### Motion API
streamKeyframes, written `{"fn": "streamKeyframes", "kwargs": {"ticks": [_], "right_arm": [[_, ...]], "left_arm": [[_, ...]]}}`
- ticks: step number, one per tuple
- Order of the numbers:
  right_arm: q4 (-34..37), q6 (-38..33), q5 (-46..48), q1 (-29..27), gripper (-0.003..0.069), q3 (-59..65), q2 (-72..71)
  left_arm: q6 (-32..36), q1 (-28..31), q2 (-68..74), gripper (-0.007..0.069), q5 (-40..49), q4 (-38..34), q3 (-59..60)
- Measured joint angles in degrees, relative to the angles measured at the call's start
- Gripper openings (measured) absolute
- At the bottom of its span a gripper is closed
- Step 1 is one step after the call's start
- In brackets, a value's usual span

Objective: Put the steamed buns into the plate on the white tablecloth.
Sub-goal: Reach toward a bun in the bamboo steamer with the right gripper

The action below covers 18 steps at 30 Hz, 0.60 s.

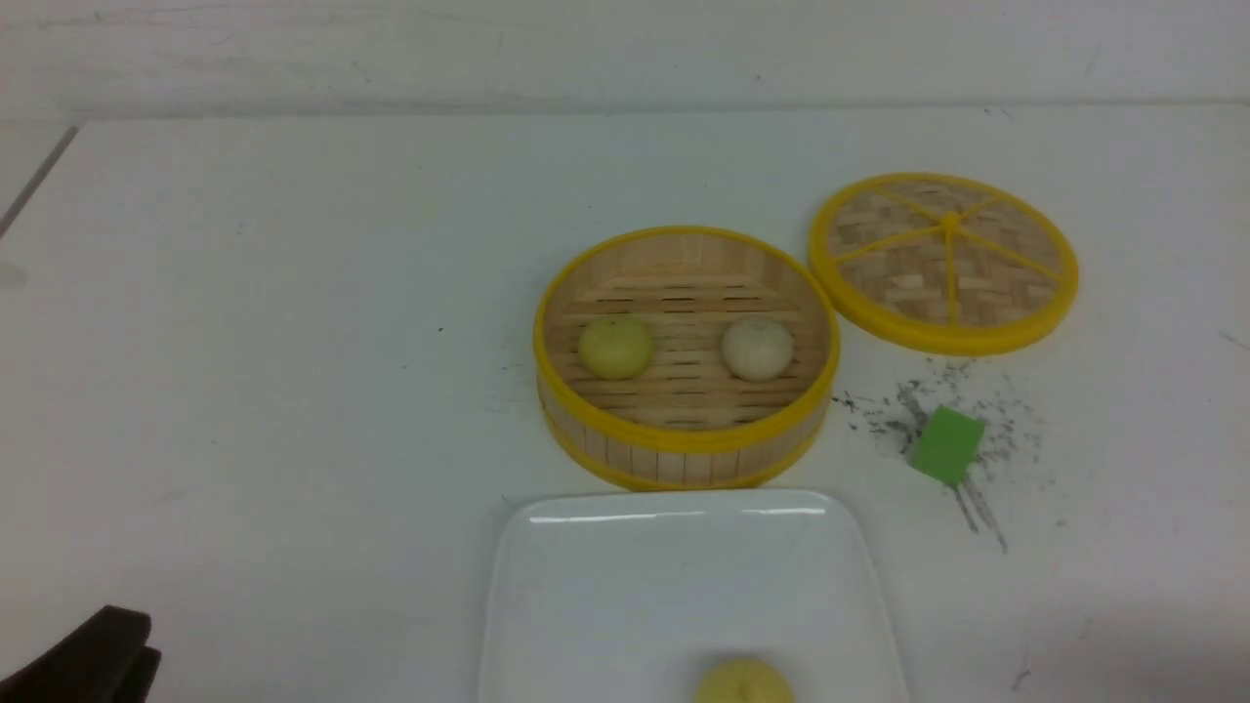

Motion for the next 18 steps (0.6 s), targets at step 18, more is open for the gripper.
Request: {"fn": "streamKeyframes", "kwargs": {"ticks": [18], "right_arm": [[-29.2, -6.3, 35.5, 0.0, 0.0001, -32.3, 32.0]], "left_arm": [[30.3, 0.0, 34.2, 0.0034, 38.0, 9.2, -30.4]]}}
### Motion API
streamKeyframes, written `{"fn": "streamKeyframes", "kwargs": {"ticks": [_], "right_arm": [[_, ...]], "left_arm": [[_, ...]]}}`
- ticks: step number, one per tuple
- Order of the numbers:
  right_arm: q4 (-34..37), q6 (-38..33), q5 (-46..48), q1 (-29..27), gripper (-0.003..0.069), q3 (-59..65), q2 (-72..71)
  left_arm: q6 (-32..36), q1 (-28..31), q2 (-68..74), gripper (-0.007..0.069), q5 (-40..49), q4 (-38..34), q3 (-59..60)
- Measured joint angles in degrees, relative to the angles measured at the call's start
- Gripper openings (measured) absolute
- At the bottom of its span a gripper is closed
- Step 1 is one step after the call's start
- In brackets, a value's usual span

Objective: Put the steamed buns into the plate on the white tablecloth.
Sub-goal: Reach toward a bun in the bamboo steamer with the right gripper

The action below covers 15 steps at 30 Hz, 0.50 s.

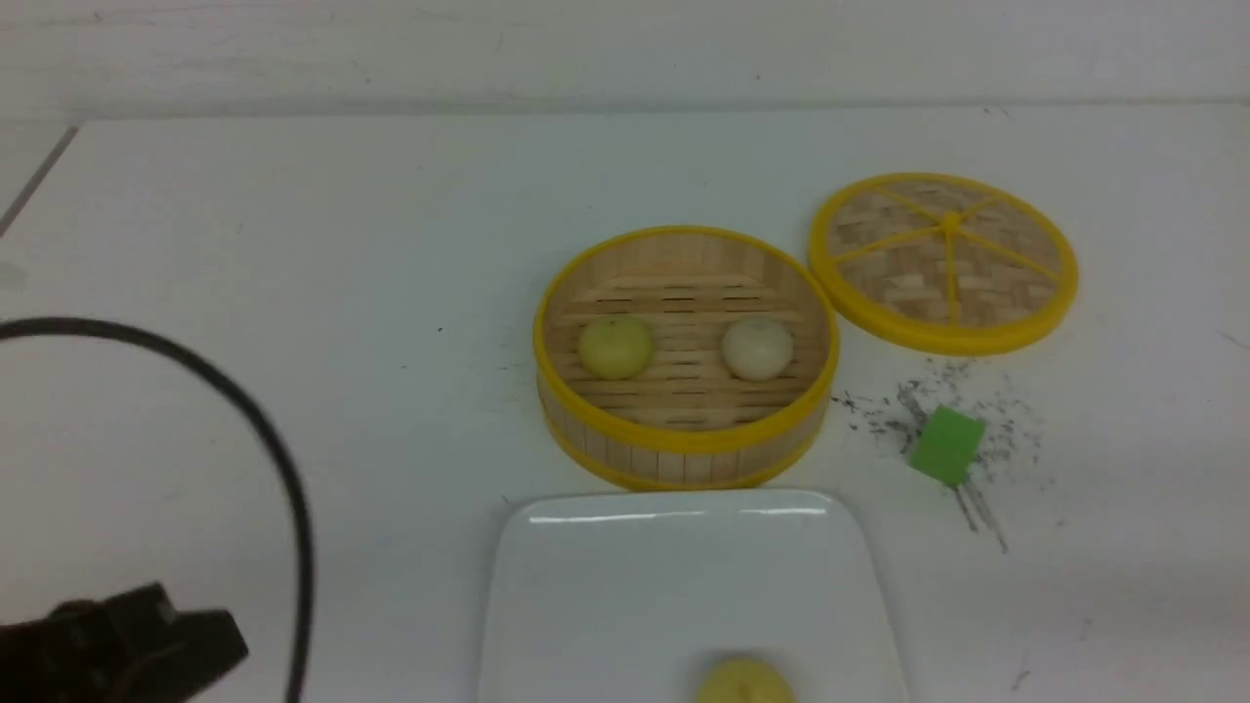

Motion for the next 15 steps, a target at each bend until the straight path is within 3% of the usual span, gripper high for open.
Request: {"fn": "streamKeyframes", "kwargs": {"ticks": [5, 9, 15], "right_arm": [[1.6, -1.2, 2.5, 0.0, 0.0005, -1.8, 8.2], [6.5, -8.9, 1.8, 0.0, 0.0013, -1.8, 12.6], [26.7, -28.1, 1.5, 0.3, 0.0071, -2.3, 20.3]], "left_arm": [[5.9, 0.0, 10.1, 0.0002, 6.6, 1.5, -4.6], [10.1, 0.0, 15.9, 0.0002, 8.4, 1.6, -8.3], [13.6, 0.0, 22.5, 0.0002, 8.5, 1.3, -13.0]]}}
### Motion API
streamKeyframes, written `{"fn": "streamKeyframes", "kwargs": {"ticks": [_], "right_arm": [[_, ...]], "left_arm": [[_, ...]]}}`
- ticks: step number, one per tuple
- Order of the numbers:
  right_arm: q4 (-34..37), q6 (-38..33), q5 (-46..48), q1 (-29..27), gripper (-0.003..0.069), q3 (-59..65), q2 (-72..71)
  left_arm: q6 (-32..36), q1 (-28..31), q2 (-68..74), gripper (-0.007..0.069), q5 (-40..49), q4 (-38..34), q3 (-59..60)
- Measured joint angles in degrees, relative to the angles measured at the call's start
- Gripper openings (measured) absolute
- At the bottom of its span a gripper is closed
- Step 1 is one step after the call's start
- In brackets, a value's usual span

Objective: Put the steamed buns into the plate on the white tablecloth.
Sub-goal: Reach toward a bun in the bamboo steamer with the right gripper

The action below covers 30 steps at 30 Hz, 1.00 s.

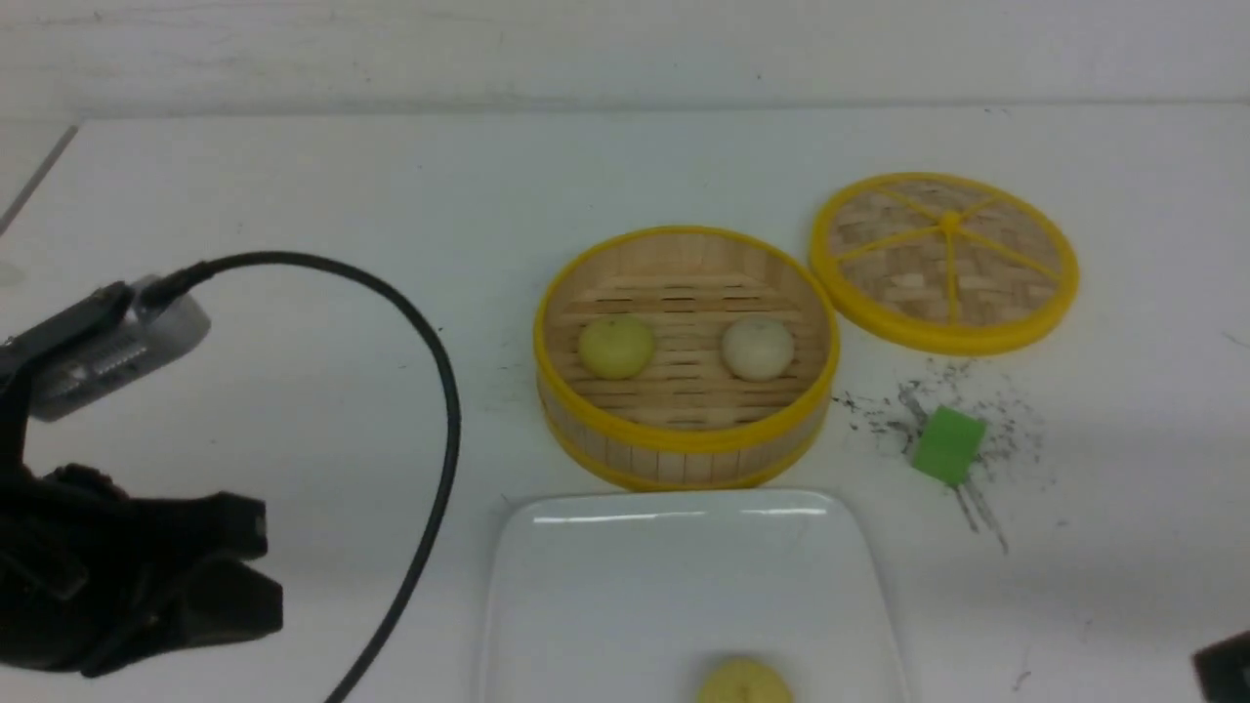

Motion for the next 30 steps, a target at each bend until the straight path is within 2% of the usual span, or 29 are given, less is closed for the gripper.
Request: {"fn": "streamKeyframes", "kwargs": {"ticks": [4, 5, 9, 15, 18, 22, 27, 30], "right_arm": [[7.3, -8.1, 1.0, 2.4, 0.0137, -1.0, 5.3], [8.6, -10.0, 1.4, 4.1, 0.0179, -2.6, 8.5], [8.2, -9.7, 1.4, 8.2, 0.0282, -9.8, 17.8], [5.8, -7.8, 0.2, 13.6, 0.0355, -23.7, 30.2], [3.4, -7.0, -1.4, 16.4, 0.0371, -31.4, 36.2], [-3.5, -5.9, -4.3, 20.1, 0.0403, -42.4, 44.9], [-9.7, -3.9, -8.0, 21.5, 0.0471, -50.0, 51.8], [-13.5, -1.2, -13.3, 21.6, 0.0523, -51.9, 55.2]], "left_arm": [[1.1, 0.0, 2.4, 0.0002, -0.1, -0.1, -0.5], [1.3, 0.0, 3.4, 0.0003, -0.1, -0.2, -0.5], [1.5, 0.0, 4.9, 0.0010, -0.1, -0.2, -0.5], [1.6, 0.0, 5.2, 0.0016, -0.2, -0.2, -0.5], [1.7, 0.0, 5.2, 0.0019, -0.2, 0.1, -0.5], [1.7, 0.0, 5.2, 0.0025, -0.2, 0.1, -0.5], [1.7, 0.0, 5.2, 0.0034, -0.2, 0.2, -0.5], [1.7, 0.0, 5.2, 0.0035, -0.2, 0.2, -0.5]]}}
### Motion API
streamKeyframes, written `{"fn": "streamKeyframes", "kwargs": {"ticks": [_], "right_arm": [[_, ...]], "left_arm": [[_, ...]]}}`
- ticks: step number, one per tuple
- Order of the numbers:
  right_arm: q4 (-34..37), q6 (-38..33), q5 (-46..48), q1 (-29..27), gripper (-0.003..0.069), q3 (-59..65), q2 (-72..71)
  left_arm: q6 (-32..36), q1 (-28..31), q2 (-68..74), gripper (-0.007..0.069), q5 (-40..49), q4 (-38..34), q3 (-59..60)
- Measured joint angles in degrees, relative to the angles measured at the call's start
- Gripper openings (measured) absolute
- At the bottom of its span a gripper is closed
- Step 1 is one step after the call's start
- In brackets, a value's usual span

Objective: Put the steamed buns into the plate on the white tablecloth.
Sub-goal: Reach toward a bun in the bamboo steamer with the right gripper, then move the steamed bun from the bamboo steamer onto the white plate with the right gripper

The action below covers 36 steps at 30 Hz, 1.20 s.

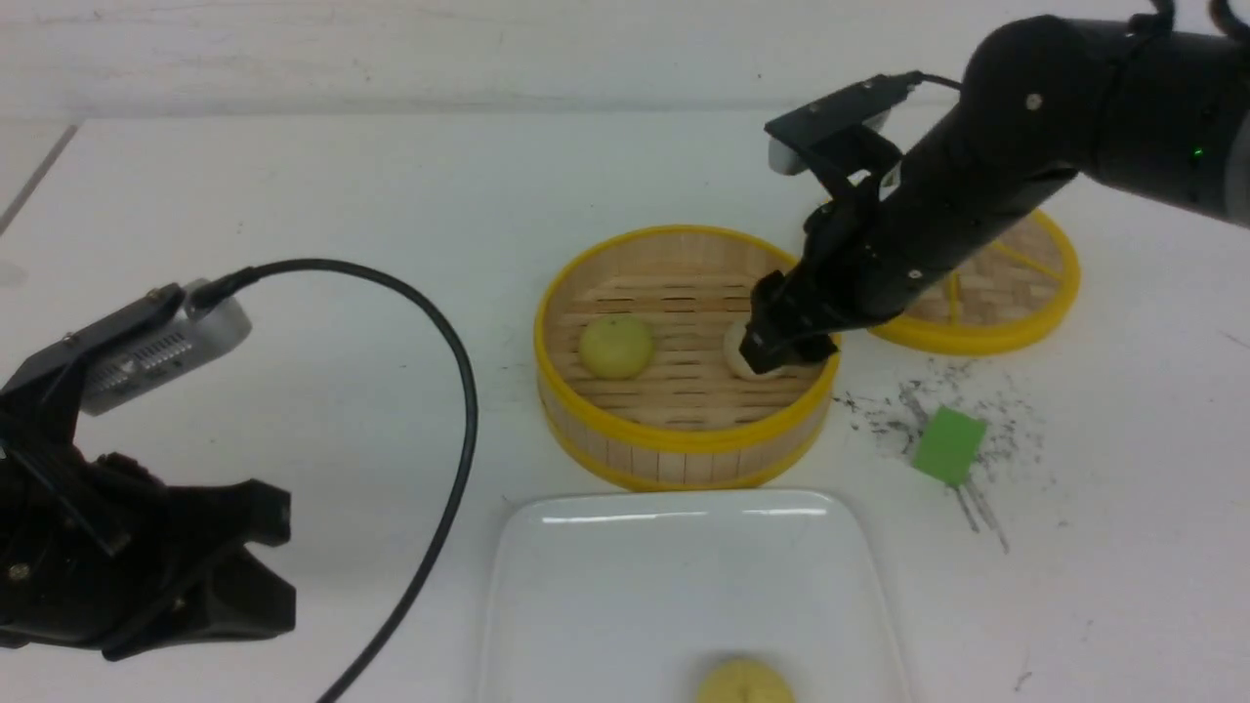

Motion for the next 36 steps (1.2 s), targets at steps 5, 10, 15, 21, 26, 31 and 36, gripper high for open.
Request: {"fn": "streamKeyframes", "kwargs": {"ticks": [5, 10, 15, 21, 26, 31, 36], "right_arm": [[-3.8, 7.0, -8.1, 0.0, 0.0575, -0.4, 4.8], [-4.5, 10.1, -12.6, 0.0, 0.0582, -0.6, 8.6], [-4.3, 10.5, -13.1, 0.0, 0.0555, -0.7, 10.4], [-3.5, 10.7, -11.9, 0.0, 0.0332, -0.7, 9.4], [-3.4, 10.5, -6.2, 0.0, 0.0024, -0.7, 3.7], [-3.1, 11.2, 4.1, 0.0, 0.0025, -0.7, -7.0], [0.2, 16.6, 12.7, 0.4, 0.0025, 4.5, -18.8]], "left_arm": [[0.0, 0.0, 0.0, 0.0039, 0.0, 0.0, 0.0], [0.0, 0.0, 0.0, 0.0046, 0.0, 0.0, 0.0], [0.0, 0.0, 0.0, 0.0053, 0.0, 0.0, 0.0], [0.0, 0.0, 0.0, 0.0055, 0.0, 0.0, 0.0], [0.0, 0.0, 0.0, 0.0064, -0.1, 0.2, -0.1], [0.0, 0.0, 0.0, 0.0069, -0.2, 0.9, -0.1], [0.0, 0.0, 0.0, 0.0073, -0.2, 1.1, -0.1]]}}
